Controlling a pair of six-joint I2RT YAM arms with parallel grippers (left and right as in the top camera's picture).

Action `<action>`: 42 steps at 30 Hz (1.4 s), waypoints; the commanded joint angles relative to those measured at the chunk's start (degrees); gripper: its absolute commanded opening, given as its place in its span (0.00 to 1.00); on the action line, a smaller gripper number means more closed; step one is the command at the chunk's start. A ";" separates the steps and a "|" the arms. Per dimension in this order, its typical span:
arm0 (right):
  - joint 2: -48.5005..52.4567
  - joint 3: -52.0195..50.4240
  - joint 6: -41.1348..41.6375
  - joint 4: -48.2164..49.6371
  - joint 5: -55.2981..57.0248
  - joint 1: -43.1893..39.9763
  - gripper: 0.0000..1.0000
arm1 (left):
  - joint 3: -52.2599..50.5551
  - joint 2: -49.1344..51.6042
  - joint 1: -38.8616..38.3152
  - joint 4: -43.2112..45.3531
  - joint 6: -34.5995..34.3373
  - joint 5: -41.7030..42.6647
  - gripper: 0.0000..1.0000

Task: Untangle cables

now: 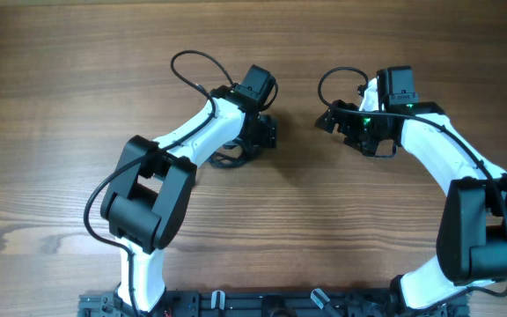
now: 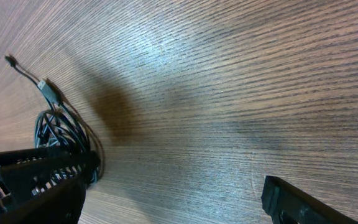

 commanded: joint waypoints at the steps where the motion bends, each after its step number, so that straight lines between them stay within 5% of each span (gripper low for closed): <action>1: -1.53 0.46 -1.18 0.28 0.79 0.17 0.93 | -0.22 0.22 0.46 -1.73 -1.55 -1.27 0.94; 7: -1.53 0.46 -1.20 0.28 0.79 0.20 0.93 | -0.26 -3.41 0.44 -2.10 -2.40 -1.70 1.00; 12: -1.53 0.46 -1.18 0.26 0.98 0.07 0.93 | -2.36 -0.37 -0.20 0.31 -4.11 -1.70 0.86; 13: -1.53 0.46 -1.18 0.26 0.98 0.09 0.93 | -3.21 -0.02 -0.50 1.77 -4.09 -1.70 0.76; 15: -1.53 0.46 -1.18 0.28 0.98 0.09 0.93 | -3.78 0.02 -0.96 3.98 -4.04 -1.70 0.22; 16: -1.53 0.46 -1.18 0.31 0.98 0.09 0.93 | -3.61 -0.39 -0.94 4.98 -4.02 -1.68 0.04; 20: -1.53 0.46 -1.40 0.26 0.85 0.09 0.93 | -0.42 -6.34 0.55 3.93 -3.54 -1.66 0.04; 24: -1.53 0.46 -10.75 2.34 -10.69 0.15 0.93 | -0.22 -16.39 4.52 5.07 -3.89 1.46 0.04; 26: -1.53 0.46 -12.74 4.17 -18.32 0.20 0.93 | -0.22 -19.41 7.41 7.10 -3.85 9.68 0.04; 28: -1.53 0.46 -14.69 6.49 -28.33 0.20 0.91 | -0.22 -20.92 11.19 11.10 -3.82 26.67 0.04; 32: -1.53 0.46 -15.52 9.66 -35.82 0.20 0.77 | -0.22 -20.94 16.00 11.58 -10.67 34.60 0.04; 33: -1.53 0.46 -11.96 10.75 -35.76 0.20 0.64 | -0.24 -20.94 17.05 10.60 -10.08 36.15 0.04; 35: -1.53 0.46 -2.25 13.57 -35.78 0.20 0.58 | -0.24 -20.94 17.29 8.79 -2.34 36.74 0.04; 38: -1.53 0.46 11.89 17.18 -35.78 0.28 0.64 | -0.24 -20.94 17.25 6.38 6.91 39.50 0.04; 40: -1.53 0.46 12.31 17.29 -35.74 0.70 0.64 | -0.24 -20.94 17.59 6.60 1.05 37.79 0.04; 42: -1.53 0.46 9.97 17.18 -35.50 0.90 0.59 | -0.24 -20.94 17.94 6.40 -12.17 33.14 0.04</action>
